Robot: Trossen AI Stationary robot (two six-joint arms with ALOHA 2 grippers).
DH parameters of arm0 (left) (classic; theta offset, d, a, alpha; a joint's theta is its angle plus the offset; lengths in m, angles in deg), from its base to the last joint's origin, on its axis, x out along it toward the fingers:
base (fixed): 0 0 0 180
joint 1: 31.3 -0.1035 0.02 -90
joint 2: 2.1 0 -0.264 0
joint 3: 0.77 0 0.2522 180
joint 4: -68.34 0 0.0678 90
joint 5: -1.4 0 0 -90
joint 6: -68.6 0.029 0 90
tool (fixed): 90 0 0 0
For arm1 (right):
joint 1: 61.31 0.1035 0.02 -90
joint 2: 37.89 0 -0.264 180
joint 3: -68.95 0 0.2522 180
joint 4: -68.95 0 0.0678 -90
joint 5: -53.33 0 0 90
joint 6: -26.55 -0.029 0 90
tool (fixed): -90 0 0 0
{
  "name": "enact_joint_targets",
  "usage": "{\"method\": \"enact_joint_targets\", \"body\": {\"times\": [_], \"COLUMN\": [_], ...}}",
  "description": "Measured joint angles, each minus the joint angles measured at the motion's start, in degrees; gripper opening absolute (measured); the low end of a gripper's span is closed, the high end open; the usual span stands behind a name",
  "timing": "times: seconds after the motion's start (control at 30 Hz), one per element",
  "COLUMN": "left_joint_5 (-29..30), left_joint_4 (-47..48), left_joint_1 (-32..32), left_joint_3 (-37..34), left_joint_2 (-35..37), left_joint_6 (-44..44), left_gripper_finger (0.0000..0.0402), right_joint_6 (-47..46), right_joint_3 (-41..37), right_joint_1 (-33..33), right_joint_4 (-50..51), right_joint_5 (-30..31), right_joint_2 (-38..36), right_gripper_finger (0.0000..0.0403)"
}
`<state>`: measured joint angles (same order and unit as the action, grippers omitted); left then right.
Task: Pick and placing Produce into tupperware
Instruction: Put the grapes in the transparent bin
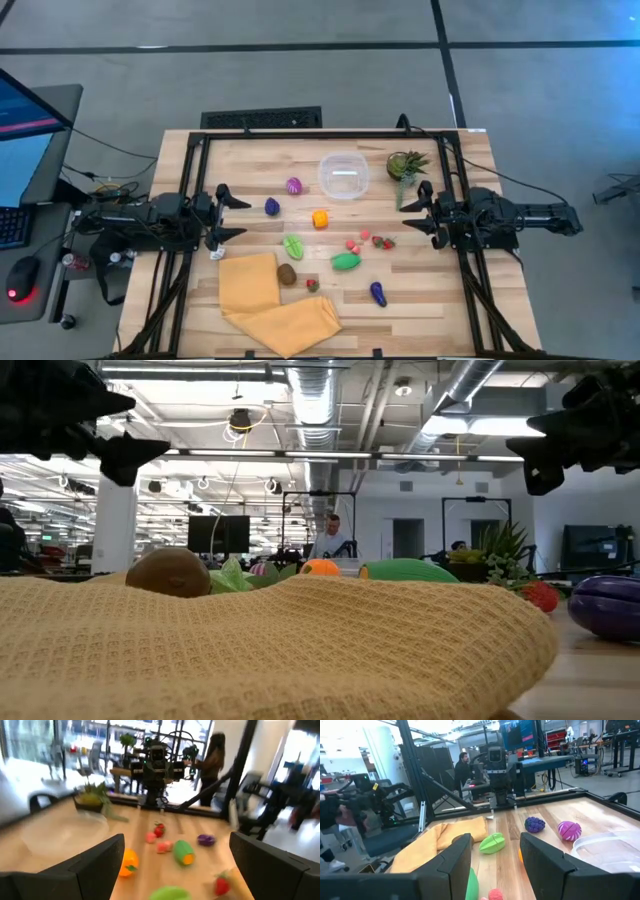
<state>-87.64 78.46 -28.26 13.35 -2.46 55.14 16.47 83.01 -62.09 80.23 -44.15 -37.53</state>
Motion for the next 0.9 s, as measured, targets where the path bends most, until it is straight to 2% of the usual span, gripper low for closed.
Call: {"method": "enact_joint_targets", "body": {"times": [0.1,0.23,0.47,0.63,0.8,0.9], "left_joint_5": [1.94,6.13,10.85,12.18,16.58,16.89], "left_joint_4": [-0.33,-3.74,-9.55,-12.91,-14.44,-14.28], "left_joint_1": [0.01,-0.01,0.01,0.0,-0.01,-0.03], "left_joint_3": [0.0,0.0,0.0,0.0,0.0,0.0], "left_joint_2": [-0.02,-0.02,-0.02,-0.02,0.0,0.0], "left_joint_6": [-10.22,-16.5,-18.24,-26.13,-31.15,-35.86], "left_gripper_finger": [0.0352,0.0352,0.0352,0.0352,0.0352,0.0352], "right_joint_6": [-10.93,-19.38,-24.05,-33.28,-33.11,-32.94], "right_joint_3": [0.0,0.02,0.0,0.0,0.0,0.0], "right_joint_1": [-0.01,-0.15,-0.13,-0.13,-0.13,-0.13], "right_joint_4": [-3.46,-9.15,-17.48,-21.91,-25.55,-25.36], "right_joint_5": [0.0,1.69,4.2,4.57,7.46,7.75], "right_joint_2": [-0.02,-0.02,-0.01,-0.02,-0.02,-0.02], "right_gripper_finger": [0.0194,0.0194,0.0194,0.0194,0.0194,0.0194]}}
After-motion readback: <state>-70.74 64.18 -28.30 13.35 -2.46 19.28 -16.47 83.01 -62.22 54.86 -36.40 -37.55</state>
